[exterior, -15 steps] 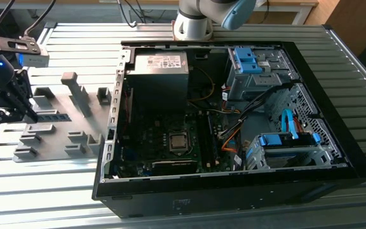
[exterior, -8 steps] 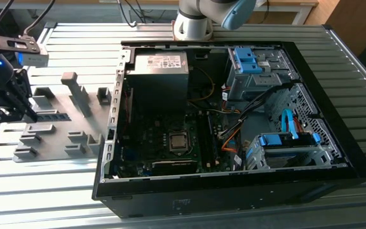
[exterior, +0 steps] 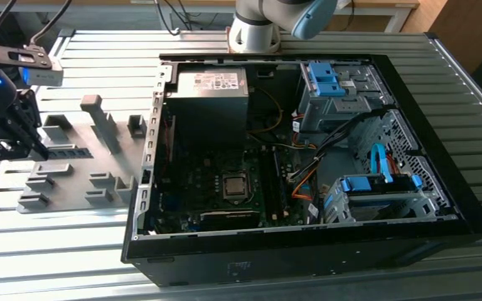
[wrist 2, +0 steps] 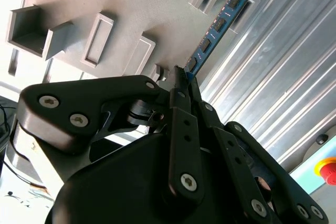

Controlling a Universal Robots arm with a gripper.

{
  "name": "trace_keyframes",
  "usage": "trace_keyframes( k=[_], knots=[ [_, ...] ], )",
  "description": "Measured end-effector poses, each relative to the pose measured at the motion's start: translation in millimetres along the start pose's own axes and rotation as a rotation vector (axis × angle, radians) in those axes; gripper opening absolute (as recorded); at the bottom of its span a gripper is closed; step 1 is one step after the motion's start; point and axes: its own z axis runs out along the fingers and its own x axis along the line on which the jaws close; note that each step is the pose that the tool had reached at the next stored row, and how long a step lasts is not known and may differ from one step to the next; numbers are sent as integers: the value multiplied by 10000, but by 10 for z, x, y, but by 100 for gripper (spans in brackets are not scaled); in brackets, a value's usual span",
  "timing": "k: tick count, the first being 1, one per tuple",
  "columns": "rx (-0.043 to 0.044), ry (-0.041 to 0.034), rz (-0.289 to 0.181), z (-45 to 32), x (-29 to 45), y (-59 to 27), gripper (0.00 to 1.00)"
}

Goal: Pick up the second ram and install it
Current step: 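Pick up the second ram and move it above second insertion slot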

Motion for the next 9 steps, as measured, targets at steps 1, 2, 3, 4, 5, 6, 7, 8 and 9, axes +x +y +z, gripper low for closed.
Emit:
trace_keyframes(
  k=[1, 2, 3, 4, 5, 6, 7, 8, 9],
  knots=[
    [0, 0, 0, -2, 0, 0, 14],
    [0, 0, -1, -4, 0, 0, 14],
    [0, 0, 0, -7, 0, 0, 14],
    [-1, 1, 0, -10, 0, 0, 14],
    [-1, 1, 0, -13, 0, 0, 14],
    [0, 0, 0, -14, 0, 0, 14],
    [0, 0, 0, -16, 0, 0, 14],
    [0, 0, 0, -18, 0, 0, 14],
    [0, 0, 0, -20, 0, -1, 14]
  ],
)
